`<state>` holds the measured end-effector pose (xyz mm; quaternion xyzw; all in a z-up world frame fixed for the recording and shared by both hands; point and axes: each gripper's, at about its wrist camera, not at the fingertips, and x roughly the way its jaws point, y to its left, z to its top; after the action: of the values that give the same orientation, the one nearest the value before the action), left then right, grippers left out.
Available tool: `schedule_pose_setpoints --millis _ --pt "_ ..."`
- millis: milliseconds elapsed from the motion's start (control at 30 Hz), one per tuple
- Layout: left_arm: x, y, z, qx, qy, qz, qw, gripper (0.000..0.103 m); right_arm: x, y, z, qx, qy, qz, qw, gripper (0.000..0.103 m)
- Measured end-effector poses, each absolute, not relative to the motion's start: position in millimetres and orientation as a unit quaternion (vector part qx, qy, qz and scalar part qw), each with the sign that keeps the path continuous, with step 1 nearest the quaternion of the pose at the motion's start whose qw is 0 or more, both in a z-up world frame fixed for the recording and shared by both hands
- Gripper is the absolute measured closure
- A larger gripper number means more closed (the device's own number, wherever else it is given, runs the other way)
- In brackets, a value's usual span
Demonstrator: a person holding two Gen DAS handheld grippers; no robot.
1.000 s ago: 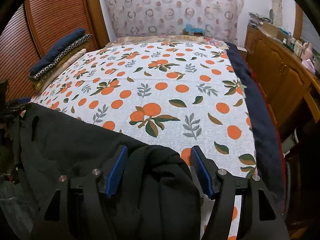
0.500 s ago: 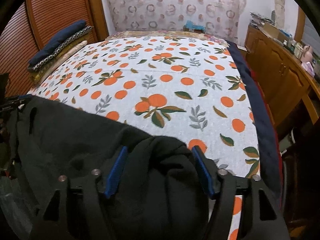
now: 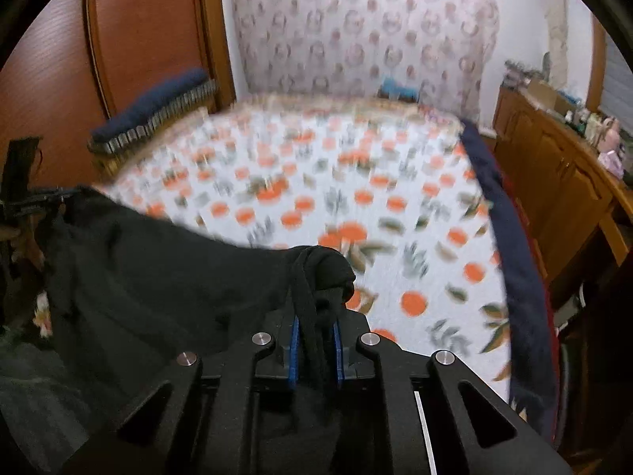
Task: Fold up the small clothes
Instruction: 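Grasp the folded shirt's edge with both grippers and lift it, then fold the lifted edge over the shirt and open both grippers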
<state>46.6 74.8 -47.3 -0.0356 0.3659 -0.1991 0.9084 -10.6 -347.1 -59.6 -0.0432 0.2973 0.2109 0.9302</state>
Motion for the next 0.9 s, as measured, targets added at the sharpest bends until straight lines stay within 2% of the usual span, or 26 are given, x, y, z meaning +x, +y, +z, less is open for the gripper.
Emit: schedule_pose_setpoints --millis 467,733,900 --pt "-19 87 120 -0.042 0.154 -0.211 0.965 0.092 -108 -382 91 -0.048 0.114 0.204 0.971 0.091" --pt "-39 108 164 -0.044 0.082 -0.201 0.975 0.092 -148 -399 141 -0.053 0.052 0.201 0.977 0.091" --pt "-14 110 166 -0.038 0.081 -0.183 0.979 0.092 -142 -397 158 -0.067 0.038 0.197 0.977 0.091"
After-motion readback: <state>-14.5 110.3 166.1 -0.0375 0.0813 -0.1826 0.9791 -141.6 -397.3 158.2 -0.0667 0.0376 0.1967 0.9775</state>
